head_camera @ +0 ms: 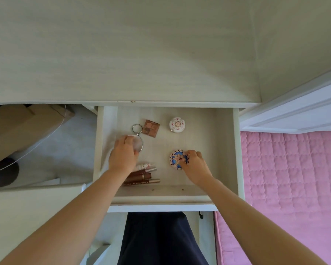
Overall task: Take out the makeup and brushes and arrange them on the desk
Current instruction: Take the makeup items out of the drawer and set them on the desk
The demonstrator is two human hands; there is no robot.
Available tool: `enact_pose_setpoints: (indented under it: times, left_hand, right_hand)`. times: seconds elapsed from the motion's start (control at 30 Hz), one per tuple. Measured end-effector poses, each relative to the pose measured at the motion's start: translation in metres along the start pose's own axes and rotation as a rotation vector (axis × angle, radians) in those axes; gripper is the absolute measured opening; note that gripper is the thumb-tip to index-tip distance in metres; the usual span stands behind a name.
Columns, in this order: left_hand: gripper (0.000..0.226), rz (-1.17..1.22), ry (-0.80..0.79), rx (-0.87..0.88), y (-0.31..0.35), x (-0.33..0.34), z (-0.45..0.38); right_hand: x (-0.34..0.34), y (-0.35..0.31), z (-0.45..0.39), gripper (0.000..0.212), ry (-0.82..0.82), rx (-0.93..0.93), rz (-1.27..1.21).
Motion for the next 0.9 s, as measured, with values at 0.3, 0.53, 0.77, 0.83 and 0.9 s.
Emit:
enact_pose_setpoints:
  times: [0.3,0.53,0.77,0.83,0.9]
  left_hand:
    - [0.051,0.115,-0.089,-0.168,-0.013,0.021,-0.042]
    - [0.043,0.211,-0.082,-0.204,-0.014,0.025,-0.035]
    - [0.042,0.316,-0.100,-0.224,-0.016,0.031,-0.030]
    - [0.044,0.356,-0.091,-0.268,-0.019,0.031,-0.028]
    - [0.051,0.413,-0.096,-0.374,-0.027,0.035,-0.024]
  right_hand:
    - [0.017,0.003,-0.013,0.060,0.107,0.197,0.074]
    - [0.022,0.000,-0.010,0.063,0.132,0.259,0.158]
    - [0.027,-0.003,-0.007,0.062,0.164,0.252,0.068]
    - [0.032,-0.006,-0.006,0.058,0.155,0.229,0.040]
    - [0.036,-0.009,-0.004,0.055,0.155,0.209,0.020]
Point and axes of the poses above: each hand's wrist, its own z-axis away from the middle knuckle, its own x-axis out of the palm, y = z × x, the point moved 9 cm from there along -z, towards the middle knuckle, and after that the axes turned 7 degrees about -z, right-handed, at the moved point
